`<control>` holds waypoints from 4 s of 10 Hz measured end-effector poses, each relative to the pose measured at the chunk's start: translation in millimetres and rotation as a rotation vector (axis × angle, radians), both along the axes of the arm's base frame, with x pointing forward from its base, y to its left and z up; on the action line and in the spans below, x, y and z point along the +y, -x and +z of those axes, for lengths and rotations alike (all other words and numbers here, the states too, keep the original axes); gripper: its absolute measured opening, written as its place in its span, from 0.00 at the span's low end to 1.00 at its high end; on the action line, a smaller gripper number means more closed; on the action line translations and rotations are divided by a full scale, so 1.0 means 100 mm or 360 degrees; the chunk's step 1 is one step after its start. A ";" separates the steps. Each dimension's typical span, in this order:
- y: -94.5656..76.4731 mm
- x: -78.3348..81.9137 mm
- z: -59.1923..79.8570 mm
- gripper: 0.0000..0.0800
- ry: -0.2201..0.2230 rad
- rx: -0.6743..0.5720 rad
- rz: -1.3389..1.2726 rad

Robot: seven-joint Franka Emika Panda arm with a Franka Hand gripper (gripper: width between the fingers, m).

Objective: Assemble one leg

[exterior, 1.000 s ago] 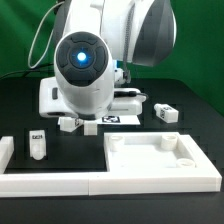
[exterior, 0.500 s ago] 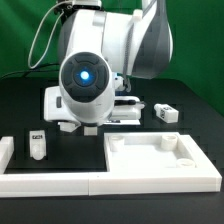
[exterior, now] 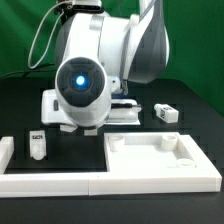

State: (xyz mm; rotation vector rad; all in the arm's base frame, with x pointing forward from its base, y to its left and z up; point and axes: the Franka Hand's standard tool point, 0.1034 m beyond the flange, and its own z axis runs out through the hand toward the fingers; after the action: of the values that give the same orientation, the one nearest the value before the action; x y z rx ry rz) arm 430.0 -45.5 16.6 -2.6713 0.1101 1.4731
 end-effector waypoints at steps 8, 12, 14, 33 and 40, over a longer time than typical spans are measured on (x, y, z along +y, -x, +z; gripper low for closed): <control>-0.06 0.13 0.05 0.35 -0.0004 -0.0016 0.0018; -0.54 0.63 0.76 0.35 -0.0055 -0.0145 0.0094; -0.61 0.62 0.70 0.36 -0.0044 -0.0226 0.0092; -2.18 1.59 1.41 0.36 0.0073 -0.2414 -0.0012; -1.98 1.69 1.04 0.36 0.0076 -0.2400 0.0046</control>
Offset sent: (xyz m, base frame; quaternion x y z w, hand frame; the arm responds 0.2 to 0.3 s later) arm 0.0000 0.0000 0.0000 0.0000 0.0000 0.0000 1.0000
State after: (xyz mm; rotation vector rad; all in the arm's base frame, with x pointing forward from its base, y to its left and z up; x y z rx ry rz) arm 628.0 124.0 120.3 -2.9823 -0.0160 -0.7612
